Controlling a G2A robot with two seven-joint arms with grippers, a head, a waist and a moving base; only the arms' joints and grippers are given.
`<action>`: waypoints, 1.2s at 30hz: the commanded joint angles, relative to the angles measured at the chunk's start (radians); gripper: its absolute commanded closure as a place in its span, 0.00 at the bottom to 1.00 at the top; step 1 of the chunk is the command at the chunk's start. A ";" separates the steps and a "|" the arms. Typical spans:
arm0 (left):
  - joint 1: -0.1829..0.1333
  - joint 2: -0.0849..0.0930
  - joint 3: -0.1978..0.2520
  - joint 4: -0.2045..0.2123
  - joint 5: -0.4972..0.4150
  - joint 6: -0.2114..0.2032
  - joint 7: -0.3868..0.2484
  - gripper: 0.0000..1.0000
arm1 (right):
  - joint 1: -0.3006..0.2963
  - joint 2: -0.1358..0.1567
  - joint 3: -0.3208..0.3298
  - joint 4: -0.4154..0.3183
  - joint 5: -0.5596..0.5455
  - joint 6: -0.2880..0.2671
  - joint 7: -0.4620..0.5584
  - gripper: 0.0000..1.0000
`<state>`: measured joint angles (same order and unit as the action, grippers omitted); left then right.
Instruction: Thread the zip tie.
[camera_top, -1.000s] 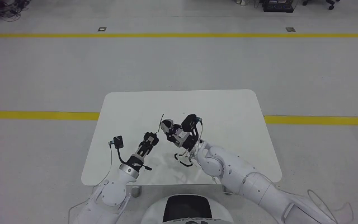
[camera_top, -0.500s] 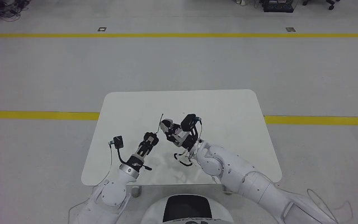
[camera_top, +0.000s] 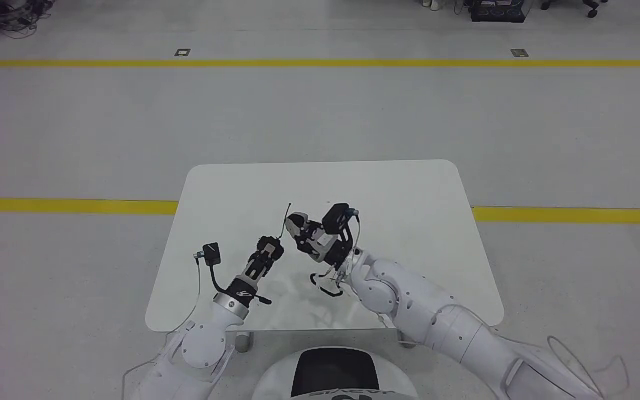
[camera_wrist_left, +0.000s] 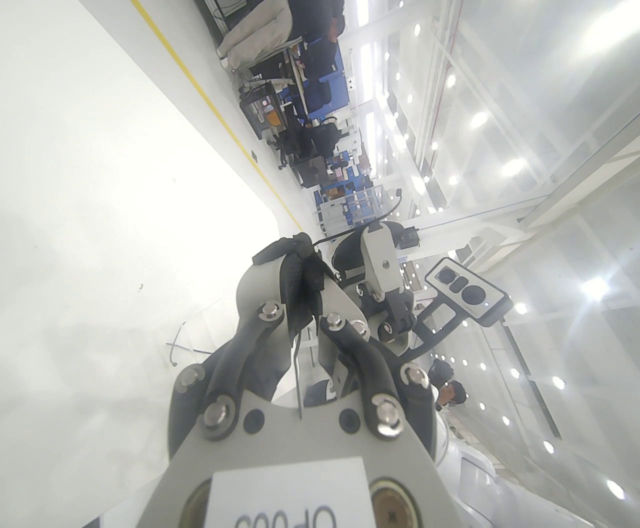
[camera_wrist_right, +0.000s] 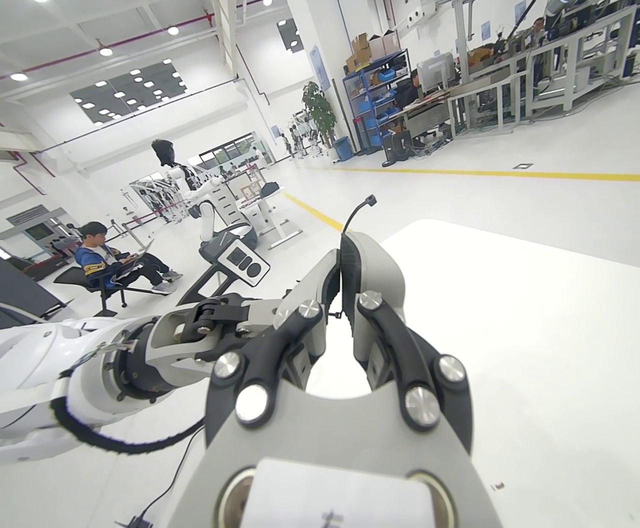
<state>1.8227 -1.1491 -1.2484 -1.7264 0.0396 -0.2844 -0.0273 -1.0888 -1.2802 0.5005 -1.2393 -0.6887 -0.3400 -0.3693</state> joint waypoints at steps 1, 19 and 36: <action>0.000 0.000 0.000 0.000 0.000 0.000 0.000 1.00 | 0.001 -0.001 -0.001 0.002 0.002 0.000 -0.001 1.00; 0.000 0.000 0.000 0.000 0.000 0.000 0.000 1.00 | 0.008 -0.001 -0.011 0.006 0.013 0.000 0.006 1.00; 0.000 0.000 0.000 0.000 0.000 0.000 0.000 1.00 | 0.015 0.007 -0.035 -0.011 0.036 0.000 0.013 1.00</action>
<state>1.8227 -1.1491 -1.2484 -1.7264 0.0396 -0.2844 -0.0273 -1.0743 -1.2738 0.4670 -1.2493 -0.6544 -0.3400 -0.3574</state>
